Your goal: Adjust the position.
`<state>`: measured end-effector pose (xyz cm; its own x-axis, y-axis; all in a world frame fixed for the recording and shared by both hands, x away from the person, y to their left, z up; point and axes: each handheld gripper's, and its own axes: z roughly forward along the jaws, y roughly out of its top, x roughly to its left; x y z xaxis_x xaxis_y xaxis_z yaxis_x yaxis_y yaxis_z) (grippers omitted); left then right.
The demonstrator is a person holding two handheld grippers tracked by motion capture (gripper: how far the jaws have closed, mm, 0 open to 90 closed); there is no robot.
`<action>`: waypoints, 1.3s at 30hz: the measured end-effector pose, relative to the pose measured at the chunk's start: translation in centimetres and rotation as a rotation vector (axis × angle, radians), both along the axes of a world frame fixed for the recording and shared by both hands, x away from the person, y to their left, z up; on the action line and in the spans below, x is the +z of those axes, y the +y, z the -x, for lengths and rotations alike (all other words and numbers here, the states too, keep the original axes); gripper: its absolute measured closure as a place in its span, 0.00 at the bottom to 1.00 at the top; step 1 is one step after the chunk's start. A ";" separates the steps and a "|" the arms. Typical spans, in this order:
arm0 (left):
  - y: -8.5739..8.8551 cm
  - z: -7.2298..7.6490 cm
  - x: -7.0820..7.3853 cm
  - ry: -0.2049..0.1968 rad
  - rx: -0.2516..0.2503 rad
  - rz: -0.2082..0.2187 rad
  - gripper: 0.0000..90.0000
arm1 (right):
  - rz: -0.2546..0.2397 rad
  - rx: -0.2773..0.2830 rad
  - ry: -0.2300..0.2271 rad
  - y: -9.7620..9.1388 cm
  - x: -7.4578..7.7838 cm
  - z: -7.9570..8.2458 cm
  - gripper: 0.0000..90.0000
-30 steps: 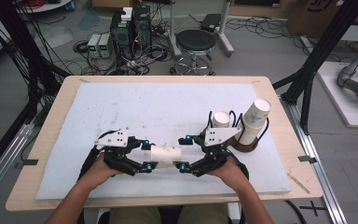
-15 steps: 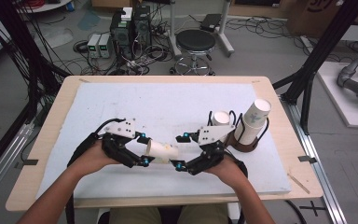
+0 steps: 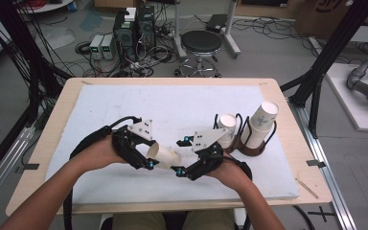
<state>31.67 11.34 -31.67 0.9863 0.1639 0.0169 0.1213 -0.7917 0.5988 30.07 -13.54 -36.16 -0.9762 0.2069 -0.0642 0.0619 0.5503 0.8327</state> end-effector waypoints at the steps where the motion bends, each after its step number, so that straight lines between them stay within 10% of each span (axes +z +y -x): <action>1: -0.2 0.0 0.1 -0.001 -0.002 -0.017 0.39 | 0.009 -0.001 -0.006 0.1 0.0 0.0 0.23; 12: -1.4 -0.4 1.0 0.004 -0.024 -0.137 0.39 | 0.081 0.010 -0.033 1.2 0.3 -0.2 0.23; 39: -2.7 -0.5 0.6 0.015 -0.034 -0.190 0.39 | 0.232 0.032 -0.010 4.1 -0.8 -0.6 0.40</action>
<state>32.13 8.61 -31.11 0.9916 0.1259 0.0300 0.1003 -0.8942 0.4363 30.71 -9.45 -37.00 -0.9812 0.1543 -0.1162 0.0335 0.7283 0.6844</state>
